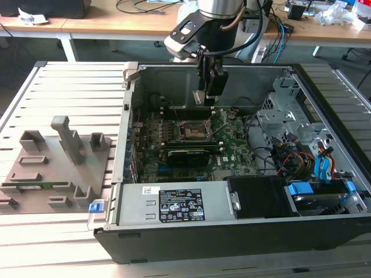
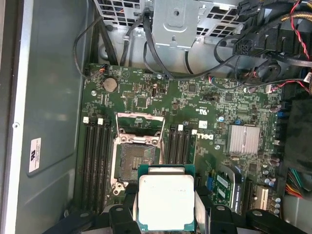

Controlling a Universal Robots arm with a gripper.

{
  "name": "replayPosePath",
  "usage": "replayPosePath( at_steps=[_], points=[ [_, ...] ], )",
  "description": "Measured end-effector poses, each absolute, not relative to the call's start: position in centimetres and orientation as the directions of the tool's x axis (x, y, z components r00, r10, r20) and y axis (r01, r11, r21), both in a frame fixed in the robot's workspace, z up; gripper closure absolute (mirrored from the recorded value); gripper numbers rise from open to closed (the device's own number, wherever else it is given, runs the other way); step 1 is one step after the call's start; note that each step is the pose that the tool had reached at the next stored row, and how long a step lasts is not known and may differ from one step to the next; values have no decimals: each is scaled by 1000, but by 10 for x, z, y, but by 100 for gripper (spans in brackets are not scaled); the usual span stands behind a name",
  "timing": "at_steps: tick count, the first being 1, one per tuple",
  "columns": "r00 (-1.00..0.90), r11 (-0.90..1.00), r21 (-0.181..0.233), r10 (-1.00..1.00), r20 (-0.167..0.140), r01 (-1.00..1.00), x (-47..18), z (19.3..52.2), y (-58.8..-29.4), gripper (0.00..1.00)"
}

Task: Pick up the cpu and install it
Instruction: 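Place the cpu into insertion slot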

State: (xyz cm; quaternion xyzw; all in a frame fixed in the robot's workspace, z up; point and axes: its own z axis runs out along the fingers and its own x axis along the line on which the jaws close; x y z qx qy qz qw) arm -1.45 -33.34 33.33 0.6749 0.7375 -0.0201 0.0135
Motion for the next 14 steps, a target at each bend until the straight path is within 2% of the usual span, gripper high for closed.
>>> replayPosePath(
  at_steps=[14],
  points=[
    [-89, 88, -11, 995, -47, 996, -14, 323, -333, 45]
  ],
)
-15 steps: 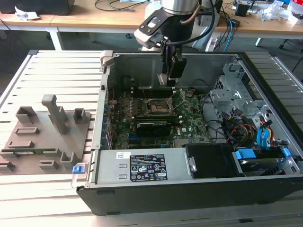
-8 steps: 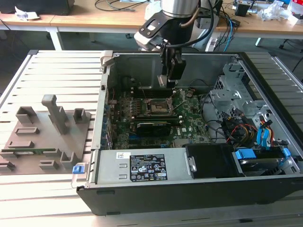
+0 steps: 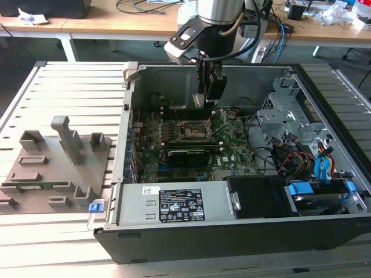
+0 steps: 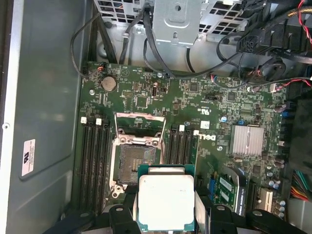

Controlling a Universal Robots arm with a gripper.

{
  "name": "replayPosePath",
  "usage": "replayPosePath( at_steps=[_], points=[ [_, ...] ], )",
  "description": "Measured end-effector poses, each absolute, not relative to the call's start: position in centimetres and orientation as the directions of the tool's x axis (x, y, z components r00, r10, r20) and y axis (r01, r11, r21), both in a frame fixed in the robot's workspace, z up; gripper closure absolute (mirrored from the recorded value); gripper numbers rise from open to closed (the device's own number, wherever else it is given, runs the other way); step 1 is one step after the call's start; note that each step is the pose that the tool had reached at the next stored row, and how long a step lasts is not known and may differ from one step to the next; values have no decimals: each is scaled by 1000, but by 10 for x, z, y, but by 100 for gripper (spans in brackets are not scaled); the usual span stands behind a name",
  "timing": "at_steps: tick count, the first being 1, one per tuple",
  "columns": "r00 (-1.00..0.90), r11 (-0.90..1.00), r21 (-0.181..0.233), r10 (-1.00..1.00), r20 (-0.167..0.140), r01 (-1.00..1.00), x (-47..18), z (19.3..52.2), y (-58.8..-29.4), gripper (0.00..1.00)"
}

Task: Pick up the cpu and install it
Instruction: 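Place the cpu into insertion slot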

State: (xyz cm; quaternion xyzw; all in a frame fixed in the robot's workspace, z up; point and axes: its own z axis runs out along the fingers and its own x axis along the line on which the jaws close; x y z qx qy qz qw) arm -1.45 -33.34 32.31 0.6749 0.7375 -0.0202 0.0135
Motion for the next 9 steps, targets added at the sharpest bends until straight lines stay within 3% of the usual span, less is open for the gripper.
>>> replayPosePath(
  at_steps=[9],
  points=[
    [-89, 88, -11, 995, -47, 996, -14, 313, -333, 45]
  ],
)
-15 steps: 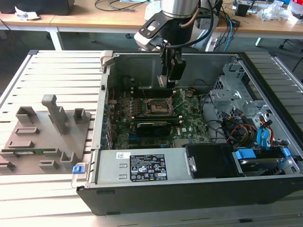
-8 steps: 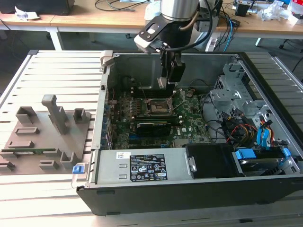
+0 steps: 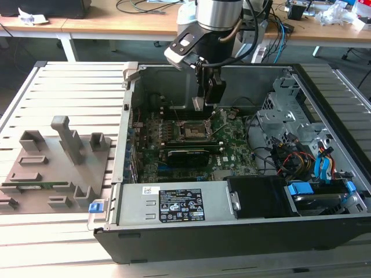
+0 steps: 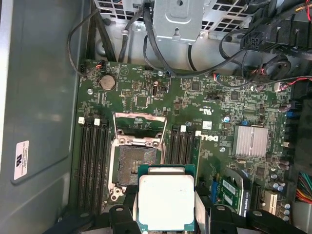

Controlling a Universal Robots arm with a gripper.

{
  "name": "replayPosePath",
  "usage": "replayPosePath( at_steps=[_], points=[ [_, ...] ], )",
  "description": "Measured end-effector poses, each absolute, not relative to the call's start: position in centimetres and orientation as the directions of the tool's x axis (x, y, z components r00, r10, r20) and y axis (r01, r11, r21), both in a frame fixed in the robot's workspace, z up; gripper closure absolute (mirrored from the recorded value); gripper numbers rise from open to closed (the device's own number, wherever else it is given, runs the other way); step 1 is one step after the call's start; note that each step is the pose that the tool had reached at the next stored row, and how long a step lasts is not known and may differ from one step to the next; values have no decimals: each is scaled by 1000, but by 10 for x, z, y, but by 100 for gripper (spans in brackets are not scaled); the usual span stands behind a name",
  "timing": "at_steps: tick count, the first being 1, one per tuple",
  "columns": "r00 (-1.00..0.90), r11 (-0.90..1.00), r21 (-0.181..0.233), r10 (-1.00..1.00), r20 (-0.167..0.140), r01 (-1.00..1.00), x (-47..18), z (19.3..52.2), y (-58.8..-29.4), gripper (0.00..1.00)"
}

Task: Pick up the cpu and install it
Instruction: 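Place the cpu into insertion slot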

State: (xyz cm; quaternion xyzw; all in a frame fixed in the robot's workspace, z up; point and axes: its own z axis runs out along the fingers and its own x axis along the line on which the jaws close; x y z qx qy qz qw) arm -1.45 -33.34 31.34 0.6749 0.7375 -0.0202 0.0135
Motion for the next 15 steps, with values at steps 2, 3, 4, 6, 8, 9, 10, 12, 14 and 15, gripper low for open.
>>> replayPosePath(
  at_steps=[2, 3, 4, 6, 8, 9, 10, 12, 14, 15],
  points=[
    [-89, 88, -11, 995, -47, 996, -14, 312, -333, 45],
    [-89, 88, -11, 995, -47, 996, -14, 311, -333, 45],
    [-89, 88, -11, 995, -47, 996, -14, 310, -333, 45],
    [-89, 88, -11, 995, -47, 996, -14, 309, -333, 45],
    [-89, 88, -11, 995, -47, 996, -14, 306, -333, 45],
    [-89, 88, -11, 995, -47, 996, -14, 306, -333, 45],
    [-89, 88, -11, 995, -47, 996, -14, 305, -333, 45],
    [-89, 88, -11, 995, -47, 996, -14, 303, -333, 45],
    [-89, 88, -11, 995, -47, 996, -14, 302, -333, 45],
    [-89, 88, -11, 995, -47, 996, -14, 301, -333, 45]
  ],
)
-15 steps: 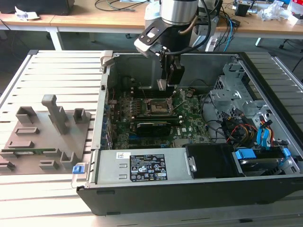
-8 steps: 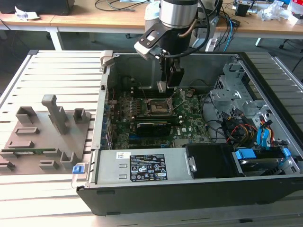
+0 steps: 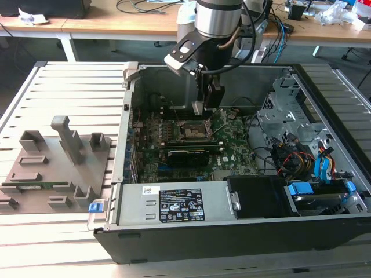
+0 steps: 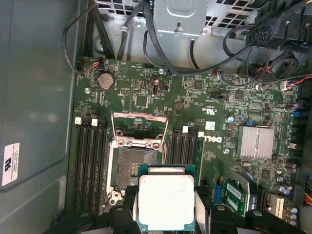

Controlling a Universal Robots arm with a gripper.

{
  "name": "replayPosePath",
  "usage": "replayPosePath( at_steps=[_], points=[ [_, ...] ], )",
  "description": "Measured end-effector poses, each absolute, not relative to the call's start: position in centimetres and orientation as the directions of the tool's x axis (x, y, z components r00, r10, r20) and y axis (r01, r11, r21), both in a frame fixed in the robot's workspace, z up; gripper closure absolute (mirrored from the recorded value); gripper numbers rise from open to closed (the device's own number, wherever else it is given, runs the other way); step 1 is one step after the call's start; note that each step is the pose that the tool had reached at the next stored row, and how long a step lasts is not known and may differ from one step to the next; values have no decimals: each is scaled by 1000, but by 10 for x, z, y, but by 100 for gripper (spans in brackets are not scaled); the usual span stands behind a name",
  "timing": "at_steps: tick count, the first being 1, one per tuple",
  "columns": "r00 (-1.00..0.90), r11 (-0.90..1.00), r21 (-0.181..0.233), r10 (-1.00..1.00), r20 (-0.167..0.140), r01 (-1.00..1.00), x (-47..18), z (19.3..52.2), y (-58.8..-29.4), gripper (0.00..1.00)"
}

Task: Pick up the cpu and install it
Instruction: 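Place the cpu into insertion slot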

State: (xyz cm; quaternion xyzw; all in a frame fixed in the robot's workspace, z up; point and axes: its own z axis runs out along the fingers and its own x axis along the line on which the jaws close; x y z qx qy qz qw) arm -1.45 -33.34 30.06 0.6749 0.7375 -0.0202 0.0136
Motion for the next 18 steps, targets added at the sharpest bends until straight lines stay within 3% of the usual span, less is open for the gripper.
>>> replayPosePath(
  at_steps=[18],
  points=[
    [-89, 88, -11, 995, -47, 996, -14, 286, -333, 45]
  ],
)
